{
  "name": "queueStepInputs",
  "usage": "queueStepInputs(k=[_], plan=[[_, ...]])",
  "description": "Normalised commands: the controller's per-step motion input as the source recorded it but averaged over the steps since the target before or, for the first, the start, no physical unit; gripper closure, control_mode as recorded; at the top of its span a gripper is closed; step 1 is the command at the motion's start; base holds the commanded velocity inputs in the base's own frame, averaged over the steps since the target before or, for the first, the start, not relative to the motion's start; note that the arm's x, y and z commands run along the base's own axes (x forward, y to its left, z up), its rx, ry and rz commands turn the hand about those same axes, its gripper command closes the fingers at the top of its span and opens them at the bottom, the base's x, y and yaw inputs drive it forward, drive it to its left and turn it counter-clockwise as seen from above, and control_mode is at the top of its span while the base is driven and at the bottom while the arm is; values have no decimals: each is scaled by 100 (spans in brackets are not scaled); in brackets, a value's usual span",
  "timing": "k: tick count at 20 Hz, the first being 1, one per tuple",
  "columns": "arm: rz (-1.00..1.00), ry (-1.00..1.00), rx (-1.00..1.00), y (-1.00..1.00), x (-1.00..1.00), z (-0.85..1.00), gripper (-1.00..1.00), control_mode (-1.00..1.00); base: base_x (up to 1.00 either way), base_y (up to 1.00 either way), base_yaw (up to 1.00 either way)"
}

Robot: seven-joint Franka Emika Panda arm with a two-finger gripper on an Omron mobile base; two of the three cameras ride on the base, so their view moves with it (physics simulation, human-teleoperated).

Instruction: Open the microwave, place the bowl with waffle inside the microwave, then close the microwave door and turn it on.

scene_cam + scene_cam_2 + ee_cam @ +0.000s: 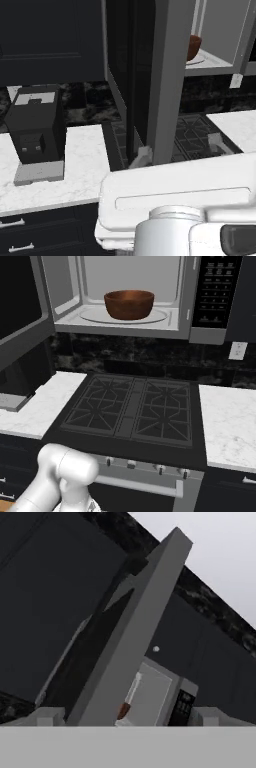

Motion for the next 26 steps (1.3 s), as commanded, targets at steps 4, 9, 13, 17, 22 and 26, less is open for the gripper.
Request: queueStepInputs(k=[4, 9, 13, 17, 22, 26], plan=[[-49, 0, -8, 17, 70, -32, -100, -100, 0, 0, 0], [-34, -2, 0, 0, 62, -40, -100, -100, 0, 0, 0], [-30, -3, -3, 13, 58, -12, -100, -100, 0, 0, 0], [-24, 0, -3, 36, 13, 0, -100, -100, 0, 0, 0], [-23, 0, -2, 22, 4, 0, -100, -100, 0, 0, 0], [-19, 0, -5, 15, 36, 0, -100, -100, 0, 0, 0]])
